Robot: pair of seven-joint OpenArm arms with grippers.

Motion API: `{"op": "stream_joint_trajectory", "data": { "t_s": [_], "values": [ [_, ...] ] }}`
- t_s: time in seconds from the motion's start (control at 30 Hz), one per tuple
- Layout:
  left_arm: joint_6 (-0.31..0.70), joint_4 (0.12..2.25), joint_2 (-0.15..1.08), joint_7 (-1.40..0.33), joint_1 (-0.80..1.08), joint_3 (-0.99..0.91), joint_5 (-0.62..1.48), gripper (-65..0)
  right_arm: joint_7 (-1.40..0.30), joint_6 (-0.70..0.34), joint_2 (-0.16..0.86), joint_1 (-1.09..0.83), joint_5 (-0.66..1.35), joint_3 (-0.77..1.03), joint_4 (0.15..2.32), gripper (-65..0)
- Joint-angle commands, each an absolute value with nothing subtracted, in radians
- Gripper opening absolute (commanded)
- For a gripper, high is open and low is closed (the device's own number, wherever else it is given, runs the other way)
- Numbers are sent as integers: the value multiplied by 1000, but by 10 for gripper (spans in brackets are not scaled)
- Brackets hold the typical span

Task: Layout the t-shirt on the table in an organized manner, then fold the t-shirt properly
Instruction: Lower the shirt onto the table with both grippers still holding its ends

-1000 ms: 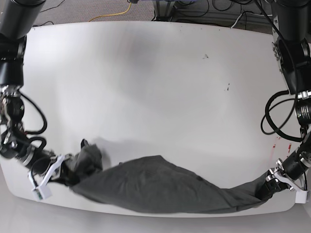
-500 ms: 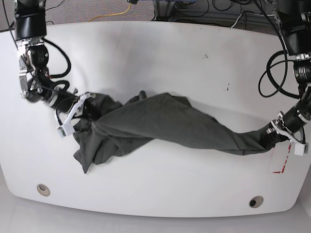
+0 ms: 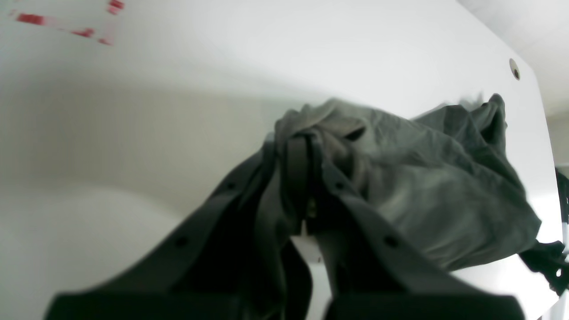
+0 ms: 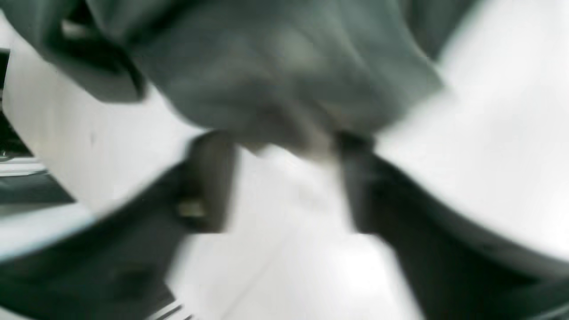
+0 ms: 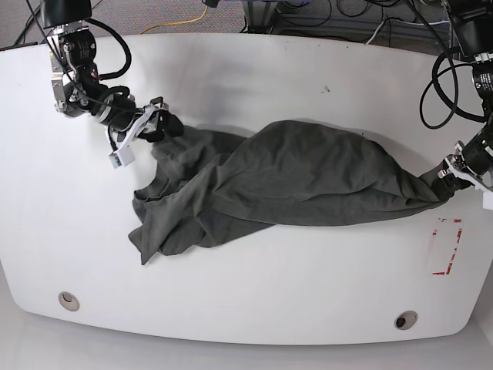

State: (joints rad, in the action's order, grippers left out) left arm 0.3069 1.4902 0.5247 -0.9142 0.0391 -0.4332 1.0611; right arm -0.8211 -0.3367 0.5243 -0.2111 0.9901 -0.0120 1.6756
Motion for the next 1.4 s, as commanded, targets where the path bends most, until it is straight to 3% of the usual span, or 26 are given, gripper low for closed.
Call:
{"op": "stream_joint_trajectory", "data": {
  "t_s": [0.0,0.13,0.43,0.97,1.37],
  "values": [
    [363,1503,572,-917,25,-452,1073,-650,-794,-346,529,-240,1009,30,1733,-113],
    [395,1503,578,-917,25,-452,1073,-650,-794,-332,487,-298,1009,111,1755,-22],
    [398,1504,598,-918,27,-452,1073,-649,-799,-334,412,-199,1009,295,1658,-21],
    [397,1503,570,-918,28,-450,1073,-649,-802,-483,403,194,1010,286,1082,-22],
    [397,1503,570,-918,28,-450,1073,-649,-802,-519,395,249,1012,173,1017,-22]
  ]
}}
